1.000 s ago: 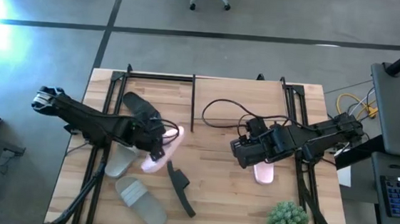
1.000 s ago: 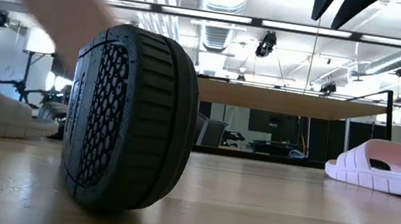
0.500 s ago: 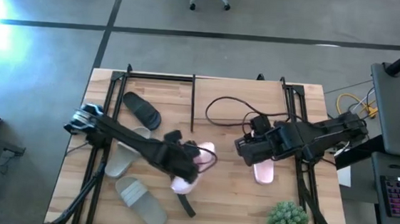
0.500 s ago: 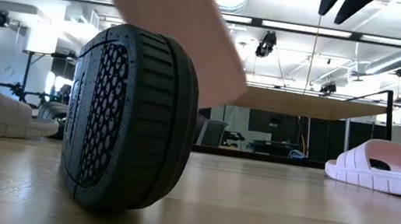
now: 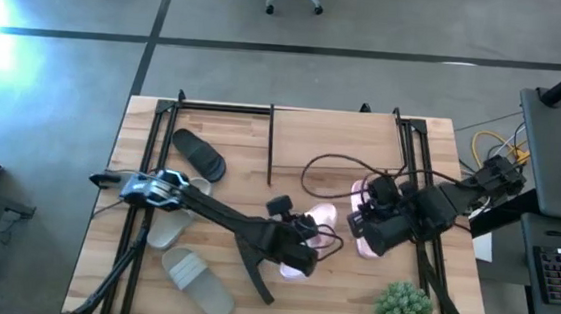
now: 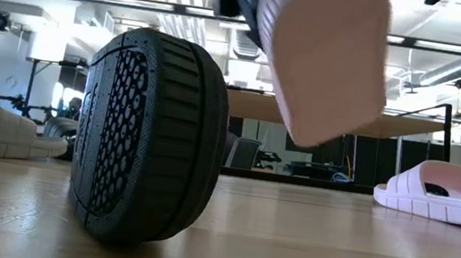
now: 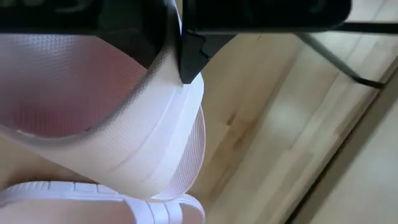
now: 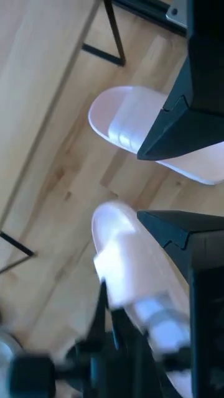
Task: Pick and place slides into the shelf
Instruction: Move the left pink slide to the center of the table
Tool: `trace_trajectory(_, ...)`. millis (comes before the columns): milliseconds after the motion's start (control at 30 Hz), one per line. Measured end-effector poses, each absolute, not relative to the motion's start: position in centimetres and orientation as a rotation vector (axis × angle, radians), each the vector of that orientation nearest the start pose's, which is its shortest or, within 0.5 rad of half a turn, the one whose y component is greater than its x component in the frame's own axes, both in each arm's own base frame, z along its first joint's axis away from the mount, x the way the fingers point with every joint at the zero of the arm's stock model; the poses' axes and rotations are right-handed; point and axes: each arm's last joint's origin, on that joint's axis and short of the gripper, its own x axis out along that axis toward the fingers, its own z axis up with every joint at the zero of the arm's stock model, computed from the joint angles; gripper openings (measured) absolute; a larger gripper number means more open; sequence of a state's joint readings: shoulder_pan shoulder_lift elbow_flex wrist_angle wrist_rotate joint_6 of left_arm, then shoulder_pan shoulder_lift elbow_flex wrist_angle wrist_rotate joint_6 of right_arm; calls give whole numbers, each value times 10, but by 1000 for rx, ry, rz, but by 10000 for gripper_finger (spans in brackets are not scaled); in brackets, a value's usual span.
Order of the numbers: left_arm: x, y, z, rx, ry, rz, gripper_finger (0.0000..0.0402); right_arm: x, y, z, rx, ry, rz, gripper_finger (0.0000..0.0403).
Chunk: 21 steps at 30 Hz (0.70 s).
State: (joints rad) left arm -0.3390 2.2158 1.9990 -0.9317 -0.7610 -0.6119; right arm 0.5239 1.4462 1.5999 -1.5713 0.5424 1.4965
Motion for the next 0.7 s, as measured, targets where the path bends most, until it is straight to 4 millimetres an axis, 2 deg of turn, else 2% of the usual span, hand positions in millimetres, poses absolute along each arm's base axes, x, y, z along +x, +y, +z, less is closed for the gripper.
trace_trajectory(167,465,-135,217,80,842,650,33,208,118,367,560,895,-799,136)
trace_trajectory(400,476,-131,212,-17,865,584,137,208,129,362,545,906,-788,134)
trace_trajectory(567,466,-129,228,64,931,508,198,207,131,358,535,912,-791,136)
trace_trajectory(700,454,-130,247,41,956,451,217,207,132,354,527,919,-804,136)
